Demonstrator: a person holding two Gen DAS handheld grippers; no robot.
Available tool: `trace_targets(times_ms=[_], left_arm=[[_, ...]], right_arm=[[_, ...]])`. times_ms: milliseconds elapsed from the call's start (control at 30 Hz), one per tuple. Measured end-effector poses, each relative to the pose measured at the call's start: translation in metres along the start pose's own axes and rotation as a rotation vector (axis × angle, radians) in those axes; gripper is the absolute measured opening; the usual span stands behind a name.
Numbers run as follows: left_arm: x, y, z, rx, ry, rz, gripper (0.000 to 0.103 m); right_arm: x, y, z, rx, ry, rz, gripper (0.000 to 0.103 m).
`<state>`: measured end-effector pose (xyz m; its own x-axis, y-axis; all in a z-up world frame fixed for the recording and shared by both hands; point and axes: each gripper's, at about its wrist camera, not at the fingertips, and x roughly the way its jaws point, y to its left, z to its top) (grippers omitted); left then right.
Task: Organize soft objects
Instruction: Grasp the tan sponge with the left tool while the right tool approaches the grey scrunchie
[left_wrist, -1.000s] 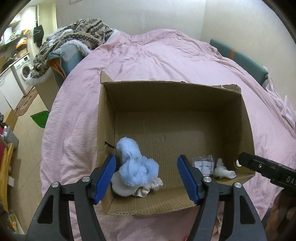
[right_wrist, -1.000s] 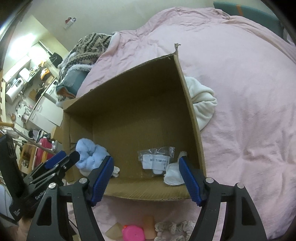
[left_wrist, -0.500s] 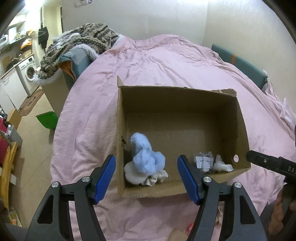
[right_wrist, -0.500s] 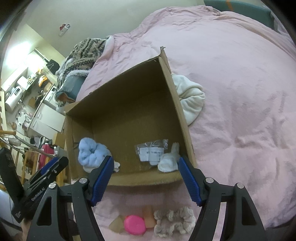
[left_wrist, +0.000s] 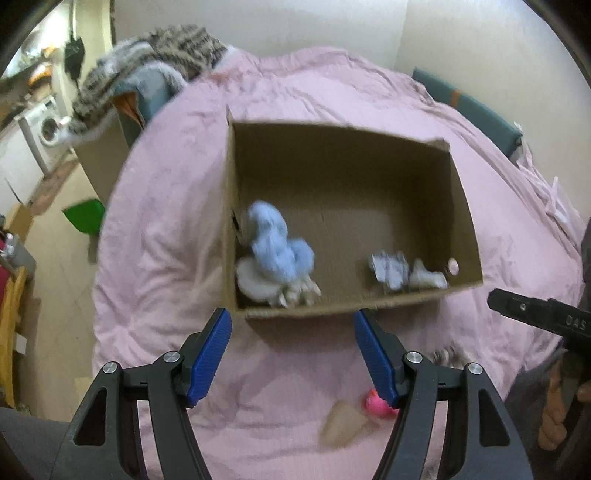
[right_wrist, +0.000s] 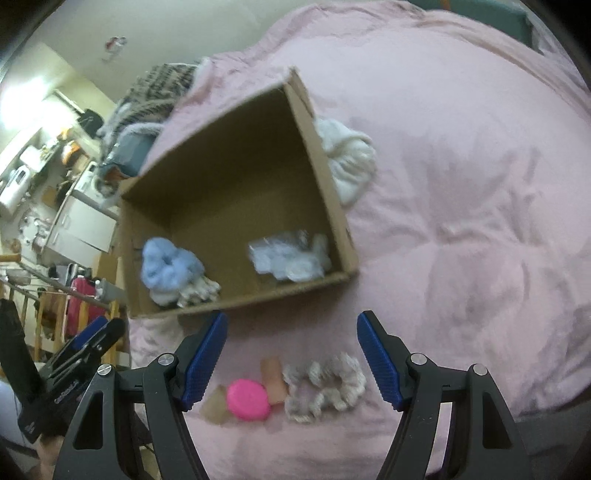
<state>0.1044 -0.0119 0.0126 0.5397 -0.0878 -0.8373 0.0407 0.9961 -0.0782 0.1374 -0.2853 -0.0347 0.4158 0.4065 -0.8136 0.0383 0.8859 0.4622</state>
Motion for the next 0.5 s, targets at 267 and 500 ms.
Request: trace_targets(times_ms=[267,500], left_arm=[[0.036,-0.015,-0.028,0.041,0.236,-0.086,0.066],[0.060,-0.044,-0.055,0.152,0.382,-0.140,0.063]], right_arm=[[0.012,-0.014,-0.007,0.077,0.066,0.005,0.077],[0.017,-0.011,-0.009,0.071,0.086,-0.007,0.077]])
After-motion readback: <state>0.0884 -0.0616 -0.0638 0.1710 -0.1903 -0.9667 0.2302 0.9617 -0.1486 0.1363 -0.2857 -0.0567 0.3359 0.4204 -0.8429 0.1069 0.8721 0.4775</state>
